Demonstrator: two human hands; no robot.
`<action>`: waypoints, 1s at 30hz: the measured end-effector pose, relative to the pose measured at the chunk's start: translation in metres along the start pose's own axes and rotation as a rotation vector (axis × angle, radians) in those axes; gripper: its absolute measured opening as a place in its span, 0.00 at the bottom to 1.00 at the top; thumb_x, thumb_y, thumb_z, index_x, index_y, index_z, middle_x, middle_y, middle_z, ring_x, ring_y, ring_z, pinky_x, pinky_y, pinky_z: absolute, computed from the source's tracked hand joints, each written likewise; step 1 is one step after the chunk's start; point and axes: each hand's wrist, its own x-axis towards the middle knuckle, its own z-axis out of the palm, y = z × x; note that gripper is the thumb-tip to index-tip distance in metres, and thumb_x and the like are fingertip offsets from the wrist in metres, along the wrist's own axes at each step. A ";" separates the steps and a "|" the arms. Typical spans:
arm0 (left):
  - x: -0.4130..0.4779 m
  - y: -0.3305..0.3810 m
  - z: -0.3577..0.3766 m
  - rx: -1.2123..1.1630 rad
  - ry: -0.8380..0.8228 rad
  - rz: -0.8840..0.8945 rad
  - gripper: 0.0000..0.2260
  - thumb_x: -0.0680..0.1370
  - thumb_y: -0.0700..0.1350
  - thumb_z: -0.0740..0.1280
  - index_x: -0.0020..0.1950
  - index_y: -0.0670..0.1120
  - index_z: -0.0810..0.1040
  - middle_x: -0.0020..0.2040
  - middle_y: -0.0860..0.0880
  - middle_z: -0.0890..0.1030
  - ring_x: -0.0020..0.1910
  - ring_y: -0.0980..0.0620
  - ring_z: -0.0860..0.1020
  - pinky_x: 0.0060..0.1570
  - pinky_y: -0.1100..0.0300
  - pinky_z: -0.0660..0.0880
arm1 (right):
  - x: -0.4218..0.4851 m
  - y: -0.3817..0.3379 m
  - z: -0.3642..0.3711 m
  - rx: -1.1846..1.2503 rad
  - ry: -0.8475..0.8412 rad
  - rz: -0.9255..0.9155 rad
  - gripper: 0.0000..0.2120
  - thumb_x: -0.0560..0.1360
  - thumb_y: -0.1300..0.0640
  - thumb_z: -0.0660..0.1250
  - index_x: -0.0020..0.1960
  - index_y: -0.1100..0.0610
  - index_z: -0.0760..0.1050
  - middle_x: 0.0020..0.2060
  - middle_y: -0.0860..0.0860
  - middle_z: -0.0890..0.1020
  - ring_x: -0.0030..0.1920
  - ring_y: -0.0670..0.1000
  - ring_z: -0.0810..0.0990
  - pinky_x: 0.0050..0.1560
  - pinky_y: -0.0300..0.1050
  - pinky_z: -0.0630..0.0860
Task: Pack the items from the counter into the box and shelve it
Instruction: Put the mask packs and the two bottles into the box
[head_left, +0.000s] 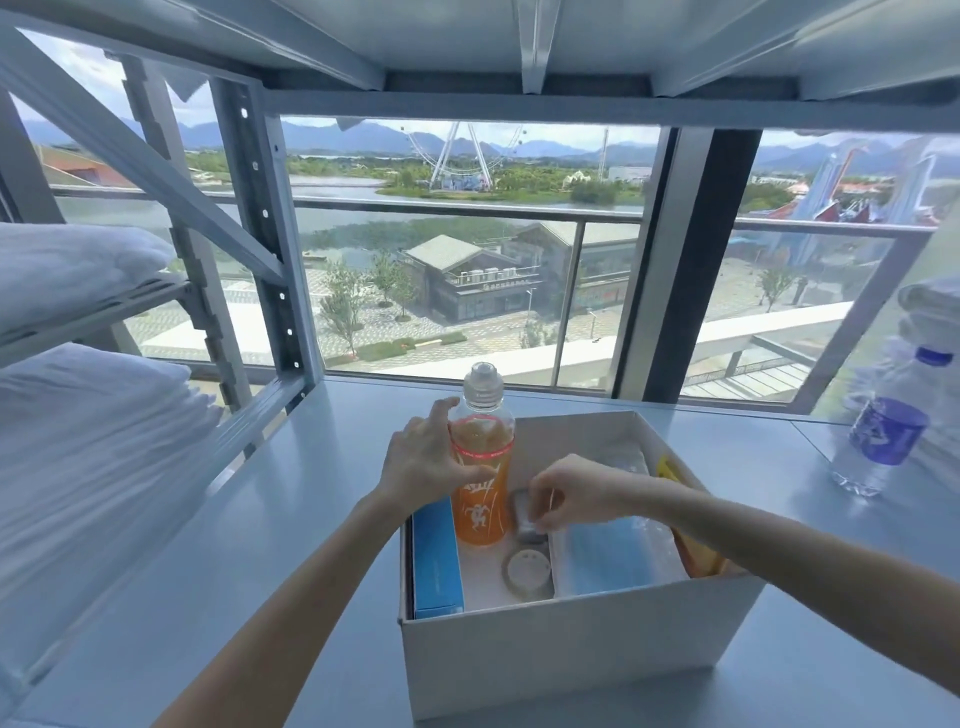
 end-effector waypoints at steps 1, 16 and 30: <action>0.002 0.001 0.000 0.000 -0.015 0.014 0.40 0.65 0.58 0.75 0.70 0.49 0.61 0.59 0.46 0.78 0.57 0.46 0.75 0.59 0.47 0.71 | 0.001 0.000 0.011 -0.067 -0.061 -0.015 0.06 0.70 0.54 0.70 0.46 0.54 0.80 0.41 0.47 0.82 0.37 0.45 0.77 0.35 0.28 0.70; 0.002 0.002 0.000 -0.041 0.081 0.048 0.33 0.63 0.58 0.76 0.61 0.48 0.66 0.52 0.45 0.81 0.48 0.46 0.78 0.49 0.49 0.77 | 0.017 -0.010 0.045 -0.402 -0.174 -0.053 0.16 0.67 0.50 0.73 0.51 0.54 0.76 0.46 0.52 0.82 0.43 0.56 0.79 0.37 0.44 0.71; 0.001 0.002 0.001 -0.035 0.054 0.031 0.35 0.64 0.60 0.75 0.64 0.50 0.64 0.56 0.46 0.79 0.51 0.47 0.76 0.51 0.52 0.76 | 0.006 -0.011 0.054 -0.372 -0.265 -0.255 0.23 0.71 0.50 0.69 0.64 0.51 0.70 0.62 0.51 0.72 0.62 0.53 0.66 0.59 0.50 0.67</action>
